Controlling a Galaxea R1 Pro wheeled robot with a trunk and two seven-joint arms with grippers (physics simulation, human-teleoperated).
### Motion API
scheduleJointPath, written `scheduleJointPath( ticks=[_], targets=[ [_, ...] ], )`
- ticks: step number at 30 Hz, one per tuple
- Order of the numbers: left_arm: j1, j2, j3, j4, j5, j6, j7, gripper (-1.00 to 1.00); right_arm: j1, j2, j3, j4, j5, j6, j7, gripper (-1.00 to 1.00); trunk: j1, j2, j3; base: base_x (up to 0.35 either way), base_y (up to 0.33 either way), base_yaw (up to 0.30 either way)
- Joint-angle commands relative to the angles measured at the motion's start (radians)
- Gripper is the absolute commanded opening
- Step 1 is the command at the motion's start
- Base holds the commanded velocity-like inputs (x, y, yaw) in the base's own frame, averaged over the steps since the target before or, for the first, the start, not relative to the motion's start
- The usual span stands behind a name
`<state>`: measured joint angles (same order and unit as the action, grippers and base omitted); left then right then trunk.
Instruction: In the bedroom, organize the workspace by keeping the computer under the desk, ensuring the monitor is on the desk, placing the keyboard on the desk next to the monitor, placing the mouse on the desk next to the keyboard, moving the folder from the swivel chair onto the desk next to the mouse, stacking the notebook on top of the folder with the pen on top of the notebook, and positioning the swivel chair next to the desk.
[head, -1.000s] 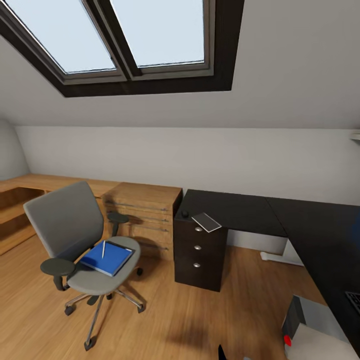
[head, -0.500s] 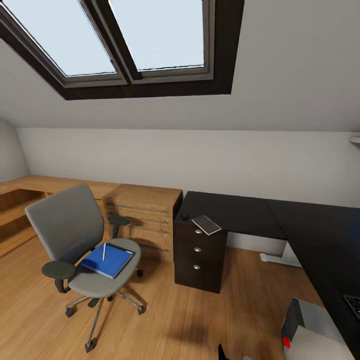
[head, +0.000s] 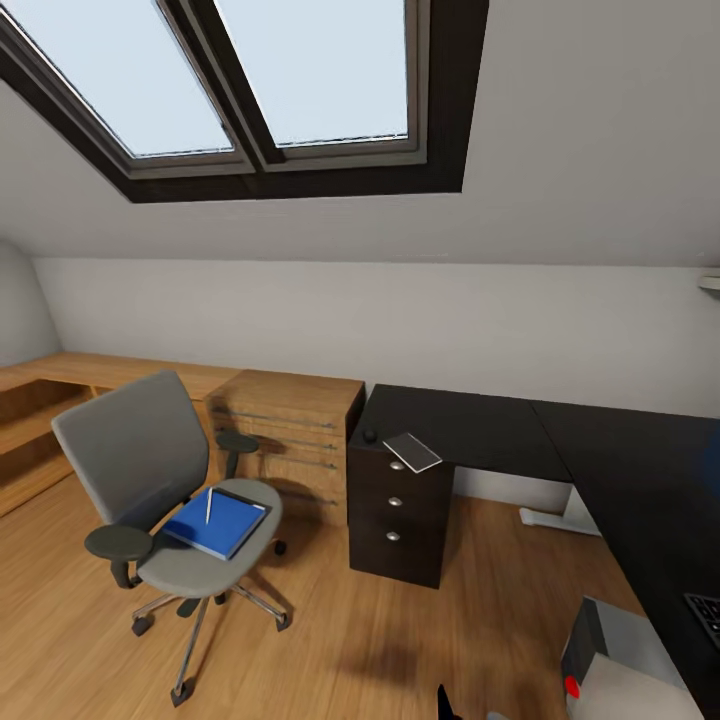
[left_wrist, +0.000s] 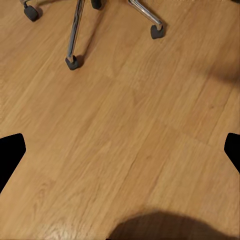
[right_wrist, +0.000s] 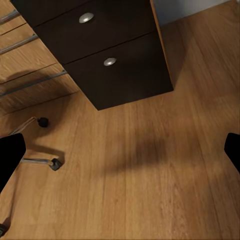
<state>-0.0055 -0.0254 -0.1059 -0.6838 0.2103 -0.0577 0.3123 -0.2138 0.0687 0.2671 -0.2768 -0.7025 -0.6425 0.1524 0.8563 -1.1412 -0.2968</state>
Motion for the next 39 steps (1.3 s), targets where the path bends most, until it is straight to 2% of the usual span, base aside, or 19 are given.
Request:
scheduleJointPath(
  ticks=[1, 9, 27, 29, 30, 32, 35, 36, 39],
  targets=[
    [-0.001, 0.001, -0.005, -0.005, 0.011, -0.005, 0.006, 1.00, -0.001, 0.000, 0.005, 0.002, -0.011, -0.008, 0.006, 1.00, 0.000, -0.001, -0.001, 0.000, 0.000, 0.000],
    [0.000, 0.001, -0.003, -0.028, 0.012, -0.005, 0.006, 1.00, -0.001, 0.000, 0.004, 0.005, -0.011, -0.015, 0.006, 1.00, 0.000, -0.001, -0.001, 0.062, 0.000, 0.000],
    [-0.001, 0.000, -0.006, -0.033, 0.012, -0.004, 0.006, 1.00, -0.001, -0.004, 0.003, -0.003, -0.011, -0.019, 0.005, 1.00, 0.000, -0.001, -0.001, 0.314, 0.000, 0.000],
    [-0.001, -0.003, -0.011, -0.072, 0.011, -0.002, 0.008, 1.00, -0.003, -0.009, 0.003, -0.037, -0.011, -0.017, 0.003, 1.00, 0.000, -0.001, -0.001, 0.254, 0.000, 0.000],
    [-0.001, -0.006, -0.028, -0.152, 0.011, 0.002, 0.010, 1.00, -0.007, -0.018, 0.002, -0.093, -0.011, -0.010, -0.017, 1.00, 0.000, -0.001, -0.001, 0.087, 0.000, 0.000],
    [-0.001, -0.007, -0.039, -0.192, 0.011, 0.005, 0.011, 1.00, -0.014, -0.020, 0.002, -0.117, -0.011, -0.006, -0.045, 1.00, 0.000, -0.001, -0.001, 0.063, 0.000, 0.000],
    [-0.001, -0.009, -0.057, -0.262, 0.011, 0.025, 0.012, 1.00, -0.056, -0.021, 0.004, -0.147, -0.008, 0.017, -0.135, 1.00, 0.000, -0.001, -0.001, 0.032, 0.000, 0.000],
    [-0.001, -0.011, -0.063, -0.302, 0.011, 0.057, 0.013, 1.00, -0.087, -0.022, 0.005, -0.155, -0.007, 0.039, -0.182, 1.00, 0.000, -0.001, -0.001, 0.015, 0.000, 0.000],
    [-0.001, -0.017, -0.067, -0.383, 0.012, 0.141, 0.014, 1.00, -0.140, -0.024, 0.006, -0.162, -0.001, 0.093, -0.245, 1.00, 0.000, -0.001, -0.001, 0.009, 0.000, 0.000]
  ],
)
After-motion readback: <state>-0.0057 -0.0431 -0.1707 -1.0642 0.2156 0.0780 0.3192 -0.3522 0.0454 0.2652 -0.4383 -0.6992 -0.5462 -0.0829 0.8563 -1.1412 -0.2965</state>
